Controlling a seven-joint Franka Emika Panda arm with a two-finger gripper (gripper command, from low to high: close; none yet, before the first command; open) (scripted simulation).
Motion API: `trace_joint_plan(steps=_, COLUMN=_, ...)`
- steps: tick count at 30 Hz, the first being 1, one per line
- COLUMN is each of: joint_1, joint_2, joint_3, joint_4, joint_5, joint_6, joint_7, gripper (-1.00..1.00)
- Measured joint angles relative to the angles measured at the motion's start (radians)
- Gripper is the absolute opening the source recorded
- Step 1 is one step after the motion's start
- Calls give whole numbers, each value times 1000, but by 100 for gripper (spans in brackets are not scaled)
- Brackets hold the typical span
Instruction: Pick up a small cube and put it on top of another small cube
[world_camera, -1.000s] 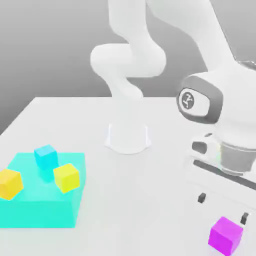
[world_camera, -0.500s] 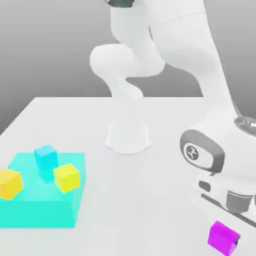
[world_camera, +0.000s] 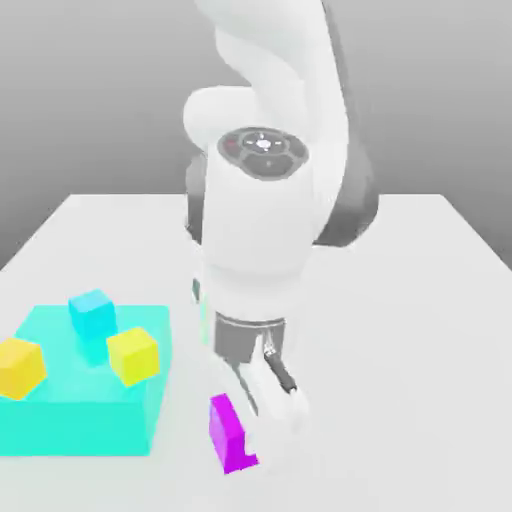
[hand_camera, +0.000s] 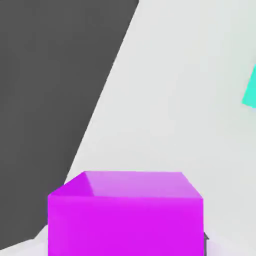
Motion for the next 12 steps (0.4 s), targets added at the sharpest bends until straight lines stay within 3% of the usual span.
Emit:
trace_joint_plan(steps=6, joint_1=-342, joint_2=-129, joint_3=-161, joint_4=-15, joint_5=130, joint_6=-78, joint_7=-171, gripper=-100)
trace_joint_plan(steps=8, joint_1=-490, joint_2=-88, joint_3=-136, joint_4=-31, joint_5=139, joint_6=-18, joint_7=-188, gripper=-100)
trace_joint_plan(steps=9, joint_1=-463, joint_2=-67, joint_3=-102, joint_4=-38, joint_5=136, joint_6=10, joint_7=-188, gripper=100)
trace_joint_plan(steps=12, joint_1=-435, joint_2=-67, joint_3=-102, joint_4=-38, joint_5=136, joint_6=10, joint_7=-188, gripper=100)
